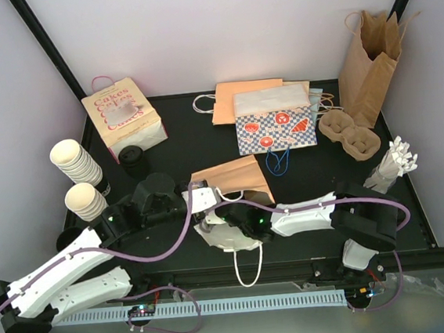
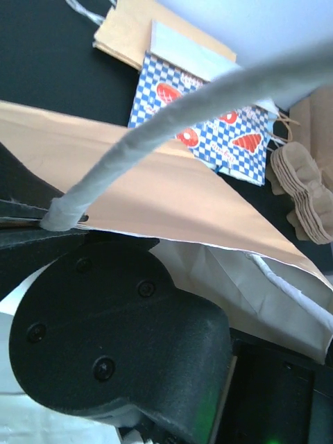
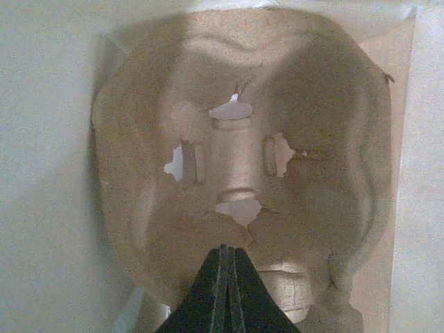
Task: Pack the takeout coffee
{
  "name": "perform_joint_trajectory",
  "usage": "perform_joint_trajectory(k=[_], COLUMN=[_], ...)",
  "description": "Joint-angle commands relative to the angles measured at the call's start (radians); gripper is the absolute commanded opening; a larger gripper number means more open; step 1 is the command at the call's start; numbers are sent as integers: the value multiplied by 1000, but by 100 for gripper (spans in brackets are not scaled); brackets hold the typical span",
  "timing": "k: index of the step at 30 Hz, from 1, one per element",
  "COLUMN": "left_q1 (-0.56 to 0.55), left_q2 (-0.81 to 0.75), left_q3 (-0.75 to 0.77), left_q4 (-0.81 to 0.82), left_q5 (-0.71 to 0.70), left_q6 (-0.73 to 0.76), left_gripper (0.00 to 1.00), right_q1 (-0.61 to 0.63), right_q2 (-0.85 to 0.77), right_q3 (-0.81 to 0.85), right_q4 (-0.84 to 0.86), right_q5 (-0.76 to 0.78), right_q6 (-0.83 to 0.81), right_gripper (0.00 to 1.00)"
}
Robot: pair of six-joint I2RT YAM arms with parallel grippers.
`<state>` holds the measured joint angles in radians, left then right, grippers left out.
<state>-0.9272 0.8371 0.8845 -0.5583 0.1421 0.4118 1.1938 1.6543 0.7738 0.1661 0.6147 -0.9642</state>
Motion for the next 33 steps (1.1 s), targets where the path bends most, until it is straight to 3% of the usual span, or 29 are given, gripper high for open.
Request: perform_joint_trajectory(k=[1, 14, 26, 33], left_q1=[-40, -238, -283, -284], left_q2=[-43, -113, -116, -144], left_q3=[19, -91, -126, -119], left_q4=[101, 245, 272, 262], left_q5=[-134, -433, -452, -332], left_q6=[85, 294, 380, 322], left_gripper=[1, 2, 1, 2], right_q1=[5, 26, 26, -10], right_q2=[10, 32, 13, 11], right_q3=[9, -37, -26, 54], right_q4=[2, 139, 152, -19], right_q5=[2, 61, 72, -28], right_q6=[0, -82, -84, -15], right_gripper=[1, 1, 1, 1])
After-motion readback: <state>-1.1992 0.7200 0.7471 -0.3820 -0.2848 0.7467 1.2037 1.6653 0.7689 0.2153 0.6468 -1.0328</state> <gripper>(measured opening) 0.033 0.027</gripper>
